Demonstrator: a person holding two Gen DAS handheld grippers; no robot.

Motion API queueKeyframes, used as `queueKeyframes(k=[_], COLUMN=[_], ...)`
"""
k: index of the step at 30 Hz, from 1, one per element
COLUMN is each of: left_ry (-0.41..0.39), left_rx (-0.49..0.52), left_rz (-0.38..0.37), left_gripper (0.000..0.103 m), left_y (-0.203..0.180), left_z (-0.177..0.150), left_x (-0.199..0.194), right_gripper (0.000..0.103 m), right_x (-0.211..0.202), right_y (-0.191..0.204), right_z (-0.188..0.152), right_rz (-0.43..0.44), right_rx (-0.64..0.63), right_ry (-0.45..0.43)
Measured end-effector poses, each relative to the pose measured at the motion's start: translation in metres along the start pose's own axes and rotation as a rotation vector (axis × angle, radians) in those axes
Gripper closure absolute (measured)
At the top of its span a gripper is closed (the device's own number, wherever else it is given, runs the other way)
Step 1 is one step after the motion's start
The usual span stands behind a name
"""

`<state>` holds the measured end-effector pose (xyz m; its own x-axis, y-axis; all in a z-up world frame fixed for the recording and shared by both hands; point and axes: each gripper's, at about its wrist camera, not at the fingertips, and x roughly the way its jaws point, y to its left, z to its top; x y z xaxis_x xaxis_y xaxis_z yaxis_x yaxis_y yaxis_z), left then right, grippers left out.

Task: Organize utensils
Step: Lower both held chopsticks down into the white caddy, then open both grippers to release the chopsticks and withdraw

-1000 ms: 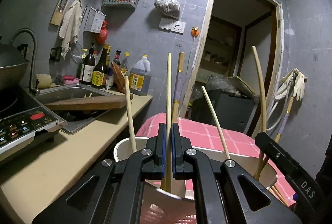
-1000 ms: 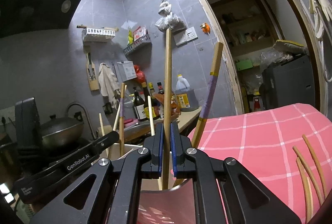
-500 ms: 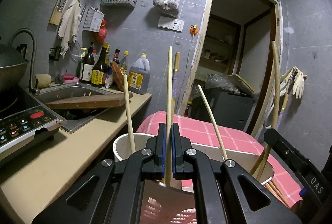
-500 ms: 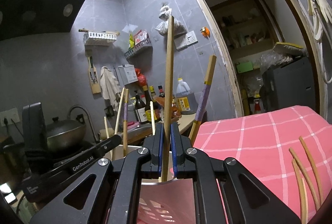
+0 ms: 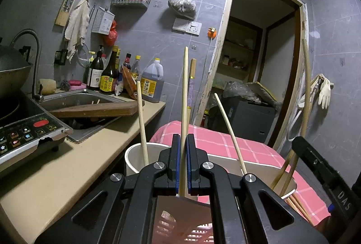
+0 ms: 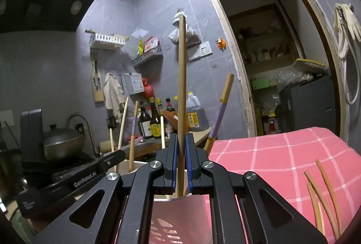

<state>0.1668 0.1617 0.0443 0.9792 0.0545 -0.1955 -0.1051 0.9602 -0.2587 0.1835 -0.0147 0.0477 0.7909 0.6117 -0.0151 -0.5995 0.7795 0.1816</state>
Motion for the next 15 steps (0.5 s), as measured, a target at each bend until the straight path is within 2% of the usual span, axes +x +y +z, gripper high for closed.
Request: queueKeyframes(k=[15], left_ry=[-0.001], left_rx=[0.002], left_rz=[0.002], left_gripper=[0.099], left_y=[0.0000], left_z=[-0.0011], left_x=[-0.0014], right_gripper=[0.097], right_x=[0.0072], right_y=[-0.0053], right_z=[-0.0062], right_rz=[-0.002], right_rx=[0.025], right_ry=[0.084])
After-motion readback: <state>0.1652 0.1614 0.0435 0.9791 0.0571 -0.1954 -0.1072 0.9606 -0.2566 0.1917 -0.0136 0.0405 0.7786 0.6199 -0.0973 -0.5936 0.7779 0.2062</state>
